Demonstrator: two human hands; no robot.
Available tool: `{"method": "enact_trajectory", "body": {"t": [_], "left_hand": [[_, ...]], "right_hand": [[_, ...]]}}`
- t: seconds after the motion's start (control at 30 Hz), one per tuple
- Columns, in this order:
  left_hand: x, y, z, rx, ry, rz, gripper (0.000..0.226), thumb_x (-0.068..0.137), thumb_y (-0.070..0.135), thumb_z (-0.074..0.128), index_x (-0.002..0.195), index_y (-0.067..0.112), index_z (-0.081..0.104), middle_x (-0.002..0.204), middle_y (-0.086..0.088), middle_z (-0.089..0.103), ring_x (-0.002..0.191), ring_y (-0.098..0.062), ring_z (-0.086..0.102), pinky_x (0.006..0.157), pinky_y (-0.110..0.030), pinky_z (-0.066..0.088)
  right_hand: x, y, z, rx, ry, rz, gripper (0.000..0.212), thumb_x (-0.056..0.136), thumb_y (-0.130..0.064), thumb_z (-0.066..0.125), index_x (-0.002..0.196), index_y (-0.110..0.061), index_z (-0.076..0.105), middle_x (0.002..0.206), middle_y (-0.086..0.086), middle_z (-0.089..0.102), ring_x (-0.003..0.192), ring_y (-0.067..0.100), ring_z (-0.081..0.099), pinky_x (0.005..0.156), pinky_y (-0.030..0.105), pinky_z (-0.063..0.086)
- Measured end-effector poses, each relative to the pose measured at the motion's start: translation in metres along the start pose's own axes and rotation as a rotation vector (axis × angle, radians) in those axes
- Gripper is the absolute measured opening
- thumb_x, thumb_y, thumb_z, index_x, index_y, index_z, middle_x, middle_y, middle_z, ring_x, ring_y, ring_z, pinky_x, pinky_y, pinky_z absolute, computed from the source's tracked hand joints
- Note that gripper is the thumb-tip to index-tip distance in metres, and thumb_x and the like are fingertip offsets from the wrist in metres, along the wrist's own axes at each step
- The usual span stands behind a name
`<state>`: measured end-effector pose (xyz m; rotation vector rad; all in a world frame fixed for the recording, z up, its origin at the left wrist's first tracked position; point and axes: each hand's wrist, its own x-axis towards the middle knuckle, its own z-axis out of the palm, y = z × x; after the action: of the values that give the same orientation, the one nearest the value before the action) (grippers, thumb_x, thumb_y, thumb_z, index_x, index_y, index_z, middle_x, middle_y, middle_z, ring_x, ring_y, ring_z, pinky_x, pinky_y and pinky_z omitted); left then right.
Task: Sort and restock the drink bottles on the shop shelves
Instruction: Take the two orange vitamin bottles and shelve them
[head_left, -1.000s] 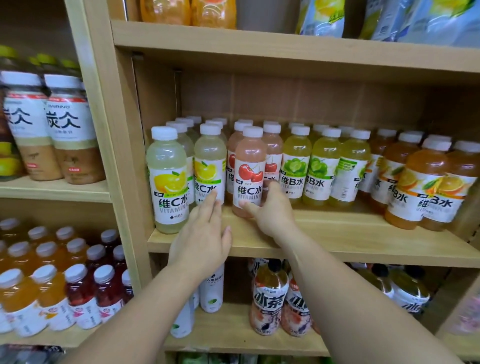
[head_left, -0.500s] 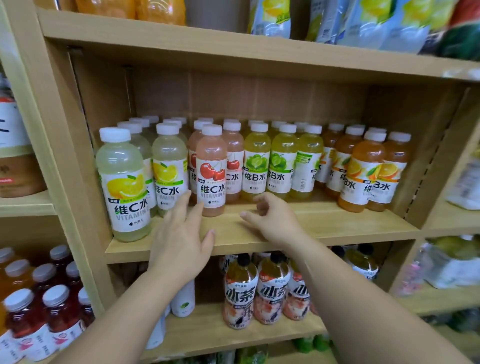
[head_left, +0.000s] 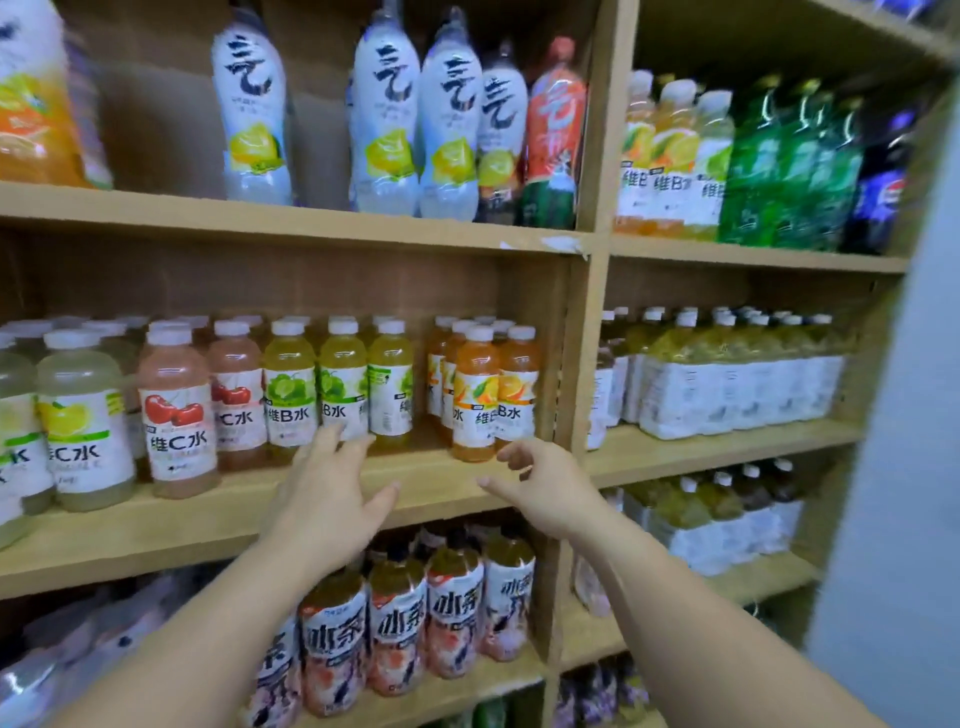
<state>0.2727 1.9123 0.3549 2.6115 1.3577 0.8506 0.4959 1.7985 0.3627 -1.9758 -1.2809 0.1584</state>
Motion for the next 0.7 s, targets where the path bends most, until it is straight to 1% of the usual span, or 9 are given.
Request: {"method": "enact_trajectory", "body": {"t": [0.07,0.17,0.27,0.33,0.4,0.5,0.57,0.7], "left_hand": [[-0.004,0.042,0.007,-0.021,0.007,0.013,0.073,0.091,0.061,0.057,0.153,0.028,0.040,0.165,-0.003,0.023,0.149,-0.029,0.028,0.120,-0.046,0.033],[-0.009,0.105,0.015,-0.059,0.035,0.058,0.070,0.091,0.060,0.059,0.151,0.028,0.042,0.164,-0.001,0.025,0.147,-0.026,0.031,0.117,-0.043,0.035],[-0.005,0.163,0.013,-0.099,0.077,0.116,0.069,0.091,0.061,0.059,0.150,0.029,0.043,0.161,0.002,0.027,0.145,-0.024,0.036,0.113,-0.042,0.040],[0.004,0.194,0.004,-0.125,0.108,0.146,0.068,0.090,0.060,0.060,0.148,0.029,0.045,0.158,0.004,0.029,0.144,-0.023,0.038,0.113,-0.043,0.040],[0.018,0.225,-0.007,-0.134,0.148,0.185,0.067,0.090,0.059,0.062,0.147,0.029,0.046,0.157,0.004,0.031,0.144,-0.023,0.038,0.114,-0.041,0.039],[0.043,0.265,-0.028,-0.142,0.218,0.257,0.068,0.090,0.058,0.064,0.147,0.029,0.045,0.155,0.005,0.034,0.141,-0.021,0.040,0.111,-0.039,0.041],[0.063,0.286,-0.042,-0.150,0.257,0.298,0.068,0.089,0.057,0.065,0.148,0.028,0.044,0.153,0.005,0.037,0.140,-0.020,0.040,0.110,-0.039,0.041],[0.105,0.310,-0.063,-0.107,0.339,0.394,0.072,0.088,0.058,0.066,0.148,0.026,0.044,0.150,0.003,0.040,0.139,-0.020,0.042,0.111,-0.040,0.041]], "right_hand": [[-0.011,0.023,-0.032,0.026,0.015,0.002,0.052,0.084,-0.055,0.076,0.126,-0.025,0.065,0.122,-0.006,0.064,0.111,0.015,0.062,0.093,0.032,0.051],[-0.023,0.057,-0.079,0.058,0.052,-0.014,0.049,0.085,-0.053,0.076,0.123,-0.025,0.067,0.121,-0.007,0.065,0.109,0.012,0.062,0.093,0.032,0.051],[-0.025,0.083,-0.128,0.132,0.098,-0.017,0.044,0.085,-0.052,0.075,0.121,-0.027,0.067,0.119,-0.009,0.064,0.106,0.010,0.062,0.087,0.030,0.050],[-0.019,0.091,-0.157,0.141,0.140,-0.030,0.043,0.085,-0.054,0.075,0.118,-0.027,0.068,0.116,-0.011,0.065,0.108,0.009,0.062,0.091,0.032,0.051],[-0.008,0.094,-0.186,0.128,0.186,-0.053,0.040,0.085,-0.055,0.074,0.114,-0.028,0.068,0.112,-0.011,0.066,0.106,0.010,0.063,0.093,0.037,0.054],[0.014,0.087,-0.225,0.104,0.235,-0.126,0.036,0.088,-0.051,0.074,0.113,-0.026,0.067,0.107,-0.012,0.065,0.102,0.009,0.063,0.085,0.031,0.052],[0.030,0.077,-0.247,0.103,0.276,-0.178,0.037,0.086,-0.053,0.075,0.112,-0.026,0.068,0.108,-0.010,0.066,0.102,0.009,0.063,0.086,0.031,0.050],[0.067,0.055,-0.279,0.074,0.341,-0.278,0.040,0.083,-0.055,0.075,0.111,-0.027,0.069,0.108,-0.006,0.069,0.100,0.014,0.067,0.089,0.039,0.055]]}}
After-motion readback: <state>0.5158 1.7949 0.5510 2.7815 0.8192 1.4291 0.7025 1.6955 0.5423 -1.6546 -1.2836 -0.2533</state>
